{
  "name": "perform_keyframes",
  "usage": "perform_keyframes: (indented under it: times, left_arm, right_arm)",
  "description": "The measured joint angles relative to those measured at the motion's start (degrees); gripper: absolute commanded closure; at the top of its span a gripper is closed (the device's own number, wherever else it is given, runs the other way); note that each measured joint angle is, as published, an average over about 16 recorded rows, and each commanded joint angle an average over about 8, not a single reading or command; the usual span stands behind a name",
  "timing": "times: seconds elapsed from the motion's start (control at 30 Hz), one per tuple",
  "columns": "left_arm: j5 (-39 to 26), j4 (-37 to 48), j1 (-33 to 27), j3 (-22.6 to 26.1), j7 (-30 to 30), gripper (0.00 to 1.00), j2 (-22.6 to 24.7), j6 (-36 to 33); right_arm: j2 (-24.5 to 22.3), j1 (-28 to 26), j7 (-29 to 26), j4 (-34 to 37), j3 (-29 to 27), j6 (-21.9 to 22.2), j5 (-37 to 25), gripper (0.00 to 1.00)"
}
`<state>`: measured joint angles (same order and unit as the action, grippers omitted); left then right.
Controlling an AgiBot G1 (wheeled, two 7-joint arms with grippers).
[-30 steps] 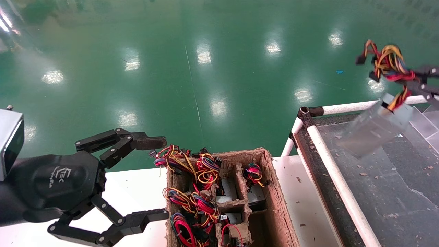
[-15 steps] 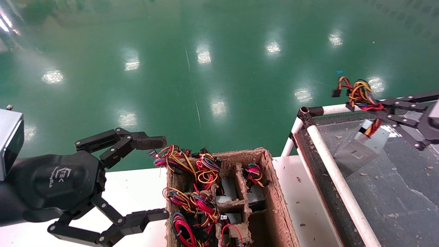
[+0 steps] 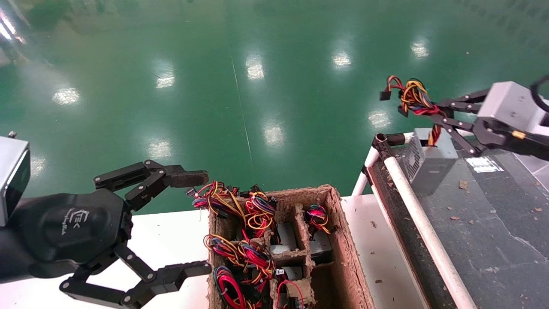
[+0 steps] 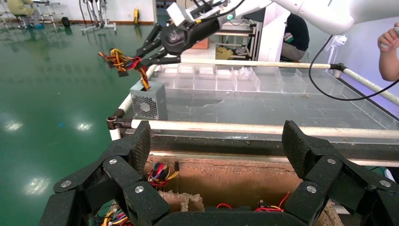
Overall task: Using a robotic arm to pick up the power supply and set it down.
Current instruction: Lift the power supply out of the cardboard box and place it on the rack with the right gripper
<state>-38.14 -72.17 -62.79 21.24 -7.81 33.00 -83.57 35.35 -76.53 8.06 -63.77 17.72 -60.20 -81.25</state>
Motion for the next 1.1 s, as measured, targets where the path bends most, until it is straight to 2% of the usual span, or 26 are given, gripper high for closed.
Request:
perform_keyframes:
  times: [0.47,0.5,0.53,0.73,0.77,0.8,1.1]
  left_arm:
    - [0.0,0.0,0.0,0.01,0.0,0.0,0.0,0.0]
    - [0.0,0.0,0.0,0.01,0.0,0.0,0.0,0.0]
    - [0.0,0.0,0.0,0.01,0.0,0.0,0.0,0.0]
    - [0.01,0.0,0.0,0.01,0.0,0.0,0.0,0.0]
    - [0.01,0.0,0.0,0.01,0.0,0.0,0.0,0.0]
    - [0.01,0.0,0.0,0.01,0.0,0.0,0.0,0.0]
    - [0.01,0.0,0.0,0.01,0.01,0.0,-0.01,0.01]
  right_arm:
    - [7.49,-8.59,2.52,12.0,3.16,0.11,-4.47,1.0]
    - [7.8,-8.9,2.87,12.69,3.22,0.12,-4.55,0.97]
    - [8.08,-9.19,3.22,13.34,3.27,0.12,-4.59,0.87]
    - [9.02,-10.41,4.85,16.17,3.45,-0.39,-4.59,0.12]
    - [9.07,-10.58,5.0,16.5,3.5,-0.59,-4.59,0.03]
    - [9.11,-10.76,5.13,16.8,3.55,-0.82,-4.6,0.0]
    - [9.09,-12.6,5.07,18.94,4.64,-4.08,-5.26,0.0]
